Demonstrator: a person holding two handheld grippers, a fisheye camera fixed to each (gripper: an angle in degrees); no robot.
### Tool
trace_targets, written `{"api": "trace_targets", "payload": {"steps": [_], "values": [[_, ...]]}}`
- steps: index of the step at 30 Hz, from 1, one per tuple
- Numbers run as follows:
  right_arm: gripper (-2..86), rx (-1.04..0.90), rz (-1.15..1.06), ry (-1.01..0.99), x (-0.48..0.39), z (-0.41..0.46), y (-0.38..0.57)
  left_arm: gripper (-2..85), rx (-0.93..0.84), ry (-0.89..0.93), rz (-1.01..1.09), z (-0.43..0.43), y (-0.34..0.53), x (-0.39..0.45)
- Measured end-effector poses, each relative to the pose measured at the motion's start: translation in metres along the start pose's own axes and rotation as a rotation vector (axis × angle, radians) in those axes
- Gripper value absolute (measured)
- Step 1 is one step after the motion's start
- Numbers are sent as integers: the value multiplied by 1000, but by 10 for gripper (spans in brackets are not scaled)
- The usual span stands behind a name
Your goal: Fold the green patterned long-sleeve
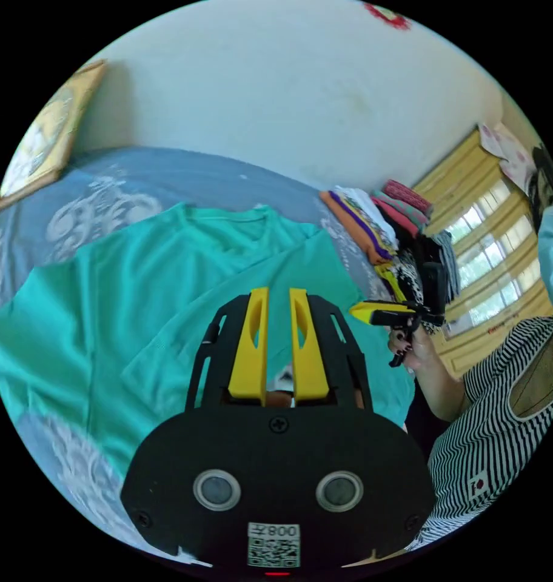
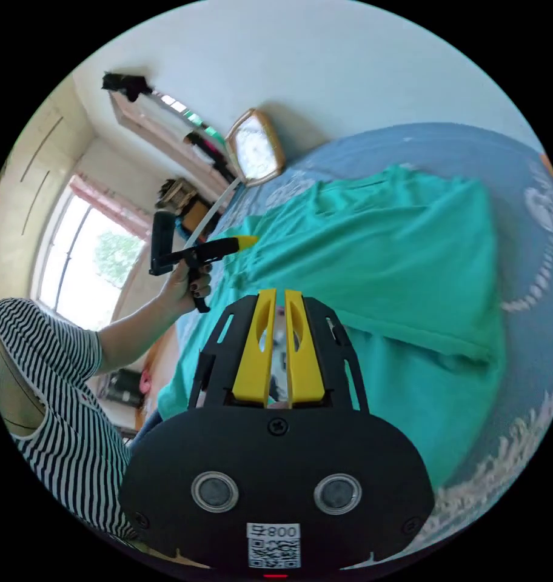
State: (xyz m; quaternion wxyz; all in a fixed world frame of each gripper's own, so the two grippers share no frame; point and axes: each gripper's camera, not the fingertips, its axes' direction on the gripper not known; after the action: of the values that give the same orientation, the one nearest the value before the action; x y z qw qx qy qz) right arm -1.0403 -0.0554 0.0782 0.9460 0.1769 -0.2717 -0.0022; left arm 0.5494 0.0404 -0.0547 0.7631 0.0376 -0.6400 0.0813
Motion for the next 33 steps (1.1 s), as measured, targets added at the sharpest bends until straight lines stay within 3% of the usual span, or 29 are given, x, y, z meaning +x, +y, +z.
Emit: {"api": "trace_targets", "payload": {"steps": [6, 13, 19, 24, 29, 33], "values": [[65, 89, 97, 336, 42, -73, 39, 78, -107, 150, 199, 98, -129, 66], [70, 21, 31, 539, 50, -87, 68, 77, -200, 71, 318, 169, -233, 123], [65, -53, -18, 550, 65, -87, 87, 28, -318, 15, 319, 202, -266, 139], [15, -81, -48, 579, 74, -95, 98, 12, -221, 141, 246, 189, -283, 141], [-1, 21, -8, 610, 83, -127, 119, 8, -95, 308, 182, 178, -306, 141], [-3, 71, 50, 601, 103, -150, 133, 8, -105, 305, 181, 193, -321, 147]]}}
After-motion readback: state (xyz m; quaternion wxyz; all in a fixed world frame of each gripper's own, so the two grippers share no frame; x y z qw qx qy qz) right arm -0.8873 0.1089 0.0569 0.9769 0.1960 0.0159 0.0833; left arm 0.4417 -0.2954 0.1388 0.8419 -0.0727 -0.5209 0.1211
